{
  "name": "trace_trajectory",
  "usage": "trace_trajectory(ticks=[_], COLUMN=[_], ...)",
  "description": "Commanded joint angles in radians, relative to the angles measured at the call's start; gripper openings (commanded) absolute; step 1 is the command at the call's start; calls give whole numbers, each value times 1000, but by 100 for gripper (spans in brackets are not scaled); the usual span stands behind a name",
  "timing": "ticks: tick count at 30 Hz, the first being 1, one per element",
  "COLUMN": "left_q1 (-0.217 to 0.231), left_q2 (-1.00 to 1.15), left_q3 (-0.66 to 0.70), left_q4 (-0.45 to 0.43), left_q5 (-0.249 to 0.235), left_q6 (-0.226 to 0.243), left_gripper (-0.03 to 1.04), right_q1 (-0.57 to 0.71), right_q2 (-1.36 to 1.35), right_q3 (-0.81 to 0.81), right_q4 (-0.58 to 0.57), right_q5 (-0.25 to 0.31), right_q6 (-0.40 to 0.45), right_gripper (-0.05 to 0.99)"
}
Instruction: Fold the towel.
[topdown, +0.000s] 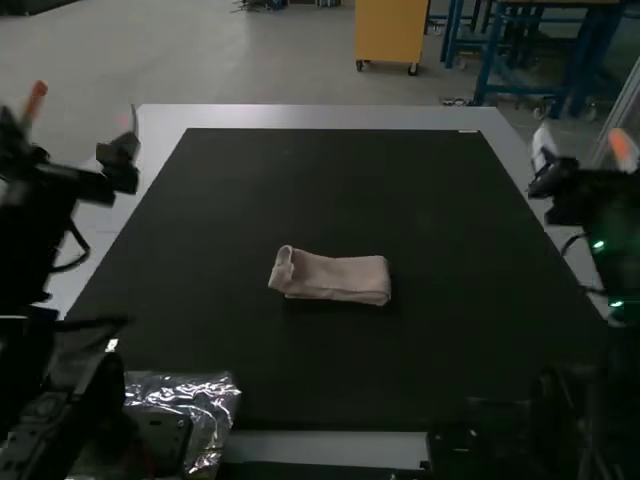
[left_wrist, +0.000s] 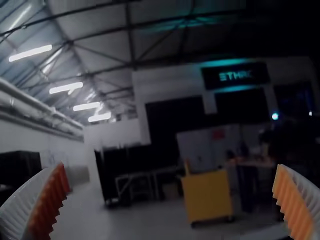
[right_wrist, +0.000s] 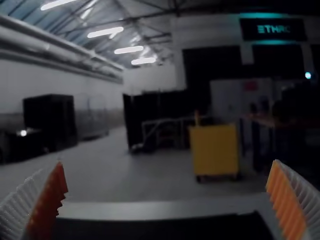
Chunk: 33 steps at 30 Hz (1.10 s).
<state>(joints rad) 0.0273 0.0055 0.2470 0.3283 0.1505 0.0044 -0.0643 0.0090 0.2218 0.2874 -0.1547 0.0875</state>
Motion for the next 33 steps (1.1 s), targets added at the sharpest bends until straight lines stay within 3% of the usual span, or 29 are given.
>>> trace_trajectory(ticks=[1, 6, 7, 9, 10, 12, 13, 15, 19, 21, 24, 33], left_q1=[8, 8, 10, 8, 5, 3, 2, 6, 10, 11, 13, 11], left_q2=[-6, -6, -6, -6, -6, -6, -6, -6, -6, -6, -6, -6], left_q3=[-103, -233, -247, -247, -245, -245, -247, -247, -247, -247, -247, -247], left_q4=[58, 101, 81, -43, -89, -160, -209, -278, -321, -322, -324, -325], left_q5=[29, 17, 9, -75, -98, -109, -111, -115, -117, -117, -117, -117], left_q6=[16, 20, 31, 103, 111, 71, 6, -84, -179, -181, -181, -181], left_gripper=[96, 96, 96, 96, 96, 96, 97, 97, 97, 97, 97, 97], right_q1=[-11, -15, -17, -19, -20, -19, -19, -19, -20, -19, -17, -12], right_q2=[-6, -6, -6, -6, -6, -6, -6, -6, -6, -6, -6, -6], right_q3=[-52, -136, -144, -157, -168, -205, -226, -220, -220, -222, -222, -222], right_q4=[53, 53, 53, 44, 49, 47, 39, -88, -205, -278, -295, -295], right_q5=[26, 52, 52, 58, 83, 161, 176, 176, 175, 165, 113, 113], right_q6=[-38, -34, -34, -49, -66, -65, -58, -71, -172, -232, -235, -235], right_gripper=[92, 92, 92, 92, 92, 92, 92, 92, 92, 92, 92, 92])
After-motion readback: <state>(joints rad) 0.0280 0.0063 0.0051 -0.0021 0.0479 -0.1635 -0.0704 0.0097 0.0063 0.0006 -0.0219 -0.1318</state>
